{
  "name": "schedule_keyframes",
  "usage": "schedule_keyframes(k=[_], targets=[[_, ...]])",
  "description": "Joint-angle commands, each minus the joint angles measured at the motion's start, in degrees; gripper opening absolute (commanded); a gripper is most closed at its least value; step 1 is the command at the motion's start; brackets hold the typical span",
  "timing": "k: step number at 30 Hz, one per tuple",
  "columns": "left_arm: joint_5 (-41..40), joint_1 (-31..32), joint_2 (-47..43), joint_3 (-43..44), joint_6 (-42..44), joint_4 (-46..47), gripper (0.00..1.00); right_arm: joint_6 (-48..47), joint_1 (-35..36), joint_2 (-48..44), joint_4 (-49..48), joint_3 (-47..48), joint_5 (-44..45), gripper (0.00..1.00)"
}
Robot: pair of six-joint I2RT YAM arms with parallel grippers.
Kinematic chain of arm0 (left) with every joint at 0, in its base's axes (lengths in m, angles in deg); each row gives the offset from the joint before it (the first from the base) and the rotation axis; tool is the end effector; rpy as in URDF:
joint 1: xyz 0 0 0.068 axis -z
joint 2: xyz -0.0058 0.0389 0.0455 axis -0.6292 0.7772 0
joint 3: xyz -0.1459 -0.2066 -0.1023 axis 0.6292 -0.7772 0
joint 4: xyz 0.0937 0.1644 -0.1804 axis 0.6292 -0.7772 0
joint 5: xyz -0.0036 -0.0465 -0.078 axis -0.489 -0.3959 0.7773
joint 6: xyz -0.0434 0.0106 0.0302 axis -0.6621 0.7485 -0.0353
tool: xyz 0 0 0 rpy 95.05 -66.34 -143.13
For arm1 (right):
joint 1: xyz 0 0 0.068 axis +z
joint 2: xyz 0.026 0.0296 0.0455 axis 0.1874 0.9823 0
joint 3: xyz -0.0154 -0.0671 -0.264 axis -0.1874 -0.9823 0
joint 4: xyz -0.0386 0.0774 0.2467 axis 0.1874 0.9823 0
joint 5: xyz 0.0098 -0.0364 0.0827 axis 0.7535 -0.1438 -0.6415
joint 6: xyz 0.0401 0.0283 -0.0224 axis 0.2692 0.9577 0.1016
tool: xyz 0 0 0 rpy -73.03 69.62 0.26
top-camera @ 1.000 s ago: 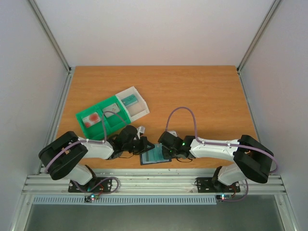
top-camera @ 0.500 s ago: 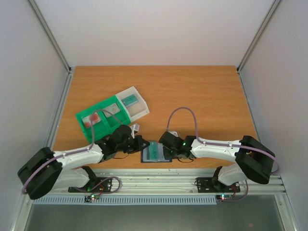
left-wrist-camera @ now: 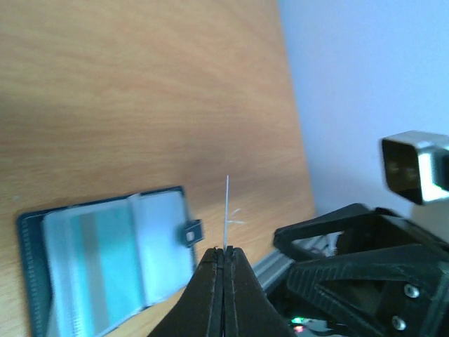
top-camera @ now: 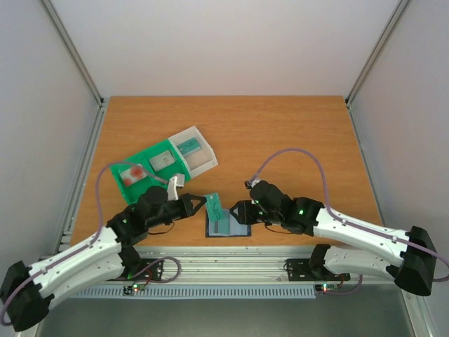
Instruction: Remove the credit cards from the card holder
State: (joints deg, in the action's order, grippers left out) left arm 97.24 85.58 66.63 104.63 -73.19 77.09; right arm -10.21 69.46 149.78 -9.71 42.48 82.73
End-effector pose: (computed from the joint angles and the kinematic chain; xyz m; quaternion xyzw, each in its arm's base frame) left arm 0.1173 -0.1334 0.2150 -0.0345 0.8448 -0.4648 0.2627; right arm 0.1117 0.1831 0.2387 -0.3069 0.8800 0.2278 0.2820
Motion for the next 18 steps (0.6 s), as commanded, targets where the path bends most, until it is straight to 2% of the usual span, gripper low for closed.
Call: schedule_keyframes(k=[1, 4, 6, 9, 13, 14, 15, 18], targets=[[-1.0, 0.0, -7.3, -1.0, -2.3, 3.1, 0.0, 6.8, -0.2, -3.8, -7.4, -0.6, -7.6, 0.53], [-0.5, 0.0, -12.6, -1.4, -4.9, 3.9, 0.0, 10.8, -0.2, -6.2, -13.6, -1.1, -11.0, 0.66], [-0.2, 0.1, -14.4, -1.5, -6.3, 5.5, 0.0, 11.2, -0.2, -6.0, -16.9, -0.9, -13.5, 0.69], [0.4, 0.0, -15.0, -1.5, -7.3, 8.4, 0.01, 10.7, -0.2, -4.3, -18.8, 0.1, -16.6, 0.7], [2.1, 0.0, -13.8, -2.2, -8.8, 13.6, 0.0, 11.2, -0.2, -2.9, -22.1, -0.4, -19.5, 0.65], [2.6, 0.1, -13.4, -2.6, -9.3, 15.0, 0.0, 11.2, -0.2, -2.7, -22.9, -0.6, -20.0, 0.63], [2.9, 0.0, -12.9, -3.0, -10.2, 16.4, 0.0, 11.0, -0.2, -2.8, -23.4, -0.8, -20.5, 0.56], [3.3, 0.0, -12.0, -3.4, -10.8, 17.6, 0.0, 9.0, -0.2, -3.7, -23.6, -1.8, -19.9, 0.24]])
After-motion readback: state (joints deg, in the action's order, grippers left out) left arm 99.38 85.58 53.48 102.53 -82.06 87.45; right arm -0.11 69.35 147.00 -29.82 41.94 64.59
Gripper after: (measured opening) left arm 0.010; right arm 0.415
